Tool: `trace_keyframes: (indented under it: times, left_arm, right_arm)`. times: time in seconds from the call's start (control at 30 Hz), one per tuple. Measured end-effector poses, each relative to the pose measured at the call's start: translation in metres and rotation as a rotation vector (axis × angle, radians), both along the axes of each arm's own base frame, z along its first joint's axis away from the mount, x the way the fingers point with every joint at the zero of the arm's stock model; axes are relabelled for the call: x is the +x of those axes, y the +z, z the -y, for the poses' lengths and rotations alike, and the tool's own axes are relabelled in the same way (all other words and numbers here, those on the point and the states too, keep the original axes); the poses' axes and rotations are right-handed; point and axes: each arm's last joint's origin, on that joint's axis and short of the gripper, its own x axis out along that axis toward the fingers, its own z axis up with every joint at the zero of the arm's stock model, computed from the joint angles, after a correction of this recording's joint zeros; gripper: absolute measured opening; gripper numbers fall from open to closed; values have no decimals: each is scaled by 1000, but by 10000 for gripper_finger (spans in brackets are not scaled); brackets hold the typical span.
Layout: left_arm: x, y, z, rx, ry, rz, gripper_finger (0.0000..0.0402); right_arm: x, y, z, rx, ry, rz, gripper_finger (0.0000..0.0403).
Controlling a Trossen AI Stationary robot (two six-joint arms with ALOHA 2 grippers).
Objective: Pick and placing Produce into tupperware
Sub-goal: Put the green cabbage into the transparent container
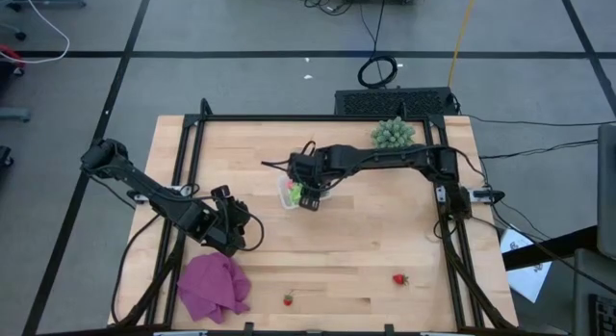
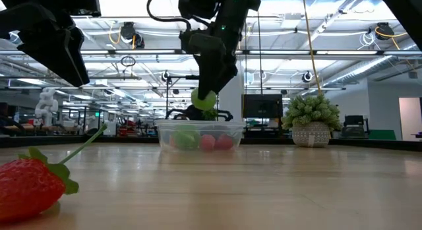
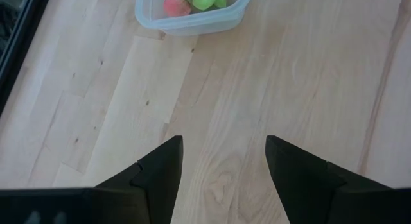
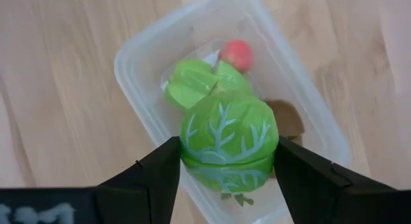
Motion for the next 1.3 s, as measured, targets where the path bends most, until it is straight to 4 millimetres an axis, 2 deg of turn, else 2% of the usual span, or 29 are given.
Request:
trace_keyframes:
  times: [0.4,0.63,0.97,1.3]
  left_arm:
    - [0,0,0,5,2,5,227]
    - [0,0,0,7,4,8,227]
    - [0,0,0,11,4,10,227]
    - [0,0,0,11,4,10,227]
  right_arm:
    - [-11,-41,6,5,-13,-70,215]
    - [-11,-40,6,2,-6,-63,218]
    - [-11,-40,8,8,-30,-61,258]
    - [-12,-38,8,3,-16,-59,260]
